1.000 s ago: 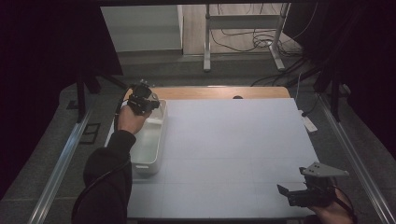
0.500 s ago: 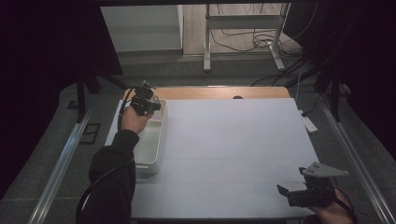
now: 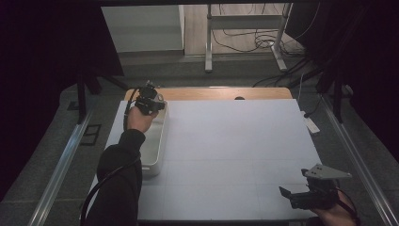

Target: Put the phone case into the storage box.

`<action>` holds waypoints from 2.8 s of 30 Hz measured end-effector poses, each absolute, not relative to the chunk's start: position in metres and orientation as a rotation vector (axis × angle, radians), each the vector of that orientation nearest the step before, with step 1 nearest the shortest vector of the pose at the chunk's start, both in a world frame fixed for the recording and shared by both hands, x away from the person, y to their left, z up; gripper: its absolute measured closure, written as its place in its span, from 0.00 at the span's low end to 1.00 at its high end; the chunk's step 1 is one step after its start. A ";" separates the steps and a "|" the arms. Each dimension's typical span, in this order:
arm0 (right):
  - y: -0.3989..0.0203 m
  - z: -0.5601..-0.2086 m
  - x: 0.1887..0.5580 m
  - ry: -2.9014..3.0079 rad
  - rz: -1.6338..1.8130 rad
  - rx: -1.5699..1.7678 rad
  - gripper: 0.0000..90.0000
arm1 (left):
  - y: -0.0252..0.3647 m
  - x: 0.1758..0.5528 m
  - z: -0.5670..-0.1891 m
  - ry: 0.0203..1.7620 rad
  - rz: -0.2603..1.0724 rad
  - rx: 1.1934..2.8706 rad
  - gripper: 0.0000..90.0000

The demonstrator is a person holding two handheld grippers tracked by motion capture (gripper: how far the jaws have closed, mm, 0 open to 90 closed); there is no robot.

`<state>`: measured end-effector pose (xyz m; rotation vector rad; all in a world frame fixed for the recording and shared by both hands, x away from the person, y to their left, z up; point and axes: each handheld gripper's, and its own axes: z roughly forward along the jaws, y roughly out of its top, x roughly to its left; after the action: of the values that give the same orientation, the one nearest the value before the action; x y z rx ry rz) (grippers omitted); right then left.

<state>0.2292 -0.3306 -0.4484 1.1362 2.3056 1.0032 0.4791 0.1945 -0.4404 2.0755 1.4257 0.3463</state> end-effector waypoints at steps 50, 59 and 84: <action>-0.330 -0.448 0.229 2.304 0.995 1.135 0.00 | 0.197 0.454 -0.430 1.306 0.367 2.020 0.40; -0.330 -0.449 0.229 2.306 0.991 1.136 0.00 | 0.200 0.445 -0.430 1.288 0.348 2.002 0.27; -0.329 -0.449 0.229 2.311 0.985 1.134 0.00 | 0.205 0.415 -0.422 1.215 0.304 2.001 0.03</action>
<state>0.2293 -0.3290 -0.4487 1.1342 2.3107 0.9853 0.4151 0.2046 -0.4223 2.0010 1.2149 0.3039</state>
